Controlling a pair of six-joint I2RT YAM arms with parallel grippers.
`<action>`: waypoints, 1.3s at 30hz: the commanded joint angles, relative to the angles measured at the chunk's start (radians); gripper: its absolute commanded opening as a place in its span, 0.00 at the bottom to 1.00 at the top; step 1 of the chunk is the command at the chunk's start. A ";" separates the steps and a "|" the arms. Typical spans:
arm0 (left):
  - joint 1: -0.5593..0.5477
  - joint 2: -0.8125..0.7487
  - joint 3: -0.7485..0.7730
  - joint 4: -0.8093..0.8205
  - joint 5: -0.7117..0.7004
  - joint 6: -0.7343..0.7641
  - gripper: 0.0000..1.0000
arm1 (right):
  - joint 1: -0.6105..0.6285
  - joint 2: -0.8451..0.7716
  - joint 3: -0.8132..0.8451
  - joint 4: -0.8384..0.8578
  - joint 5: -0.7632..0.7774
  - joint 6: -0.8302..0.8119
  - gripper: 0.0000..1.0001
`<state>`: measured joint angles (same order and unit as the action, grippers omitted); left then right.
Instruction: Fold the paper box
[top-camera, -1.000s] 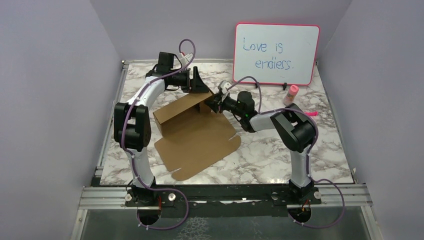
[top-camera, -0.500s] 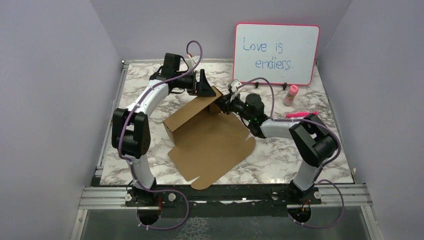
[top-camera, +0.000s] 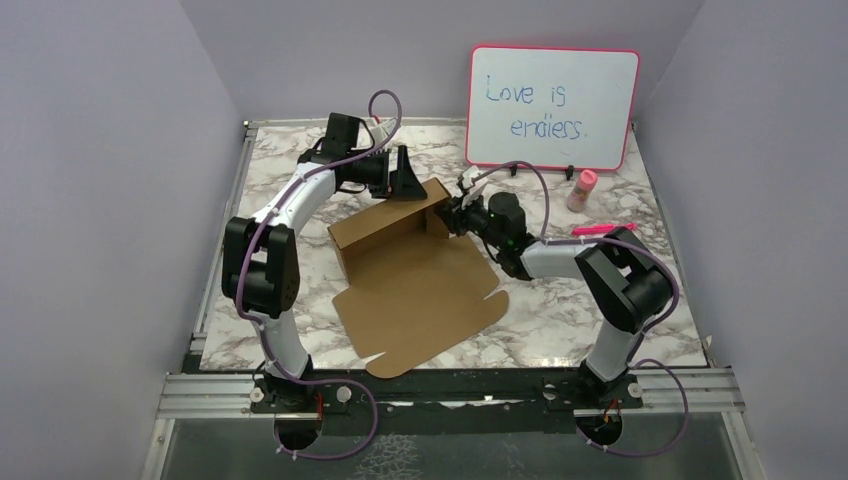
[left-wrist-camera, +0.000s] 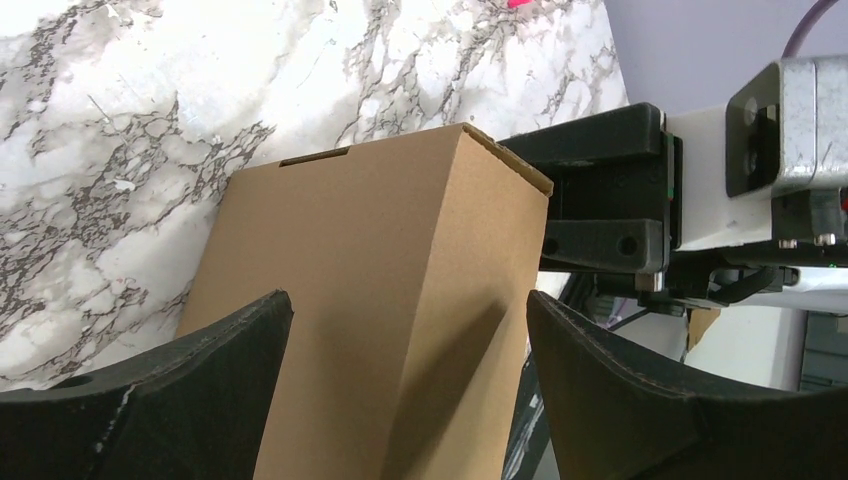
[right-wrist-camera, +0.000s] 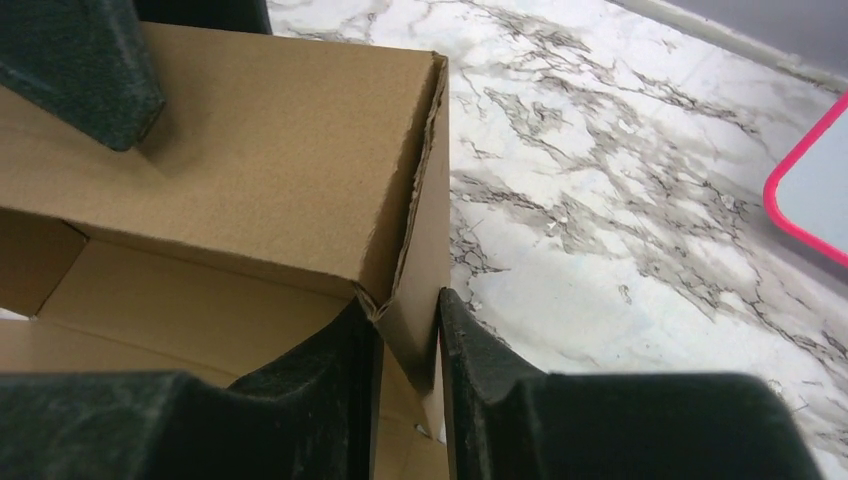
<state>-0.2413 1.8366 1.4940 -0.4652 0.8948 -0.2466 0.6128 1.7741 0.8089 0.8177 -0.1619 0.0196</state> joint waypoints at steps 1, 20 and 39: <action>0.007 0.023 0.007 -0.012 -0.003 0.012 0.88 | 0.014 0.039 -0.031 0.110 0.022 -0.008 0.32; 0.006 0.057 -0.012 -0.010 0.068 0.013 0.84 | 0.014 0.163 -0.028 0.297 -0.023 -0.106 0.36; 0.007 -0.101 -0.084 0.057 -0.037 -0.085 0.91 | 0.093 0.013 -0.060 0.044 0.352 0.046 0.25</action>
<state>-0.2375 1.8309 1.4448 -0.4347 0.9260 -0.3023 0.6907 1.8469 0.7677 0.9348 0.0902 -0.0154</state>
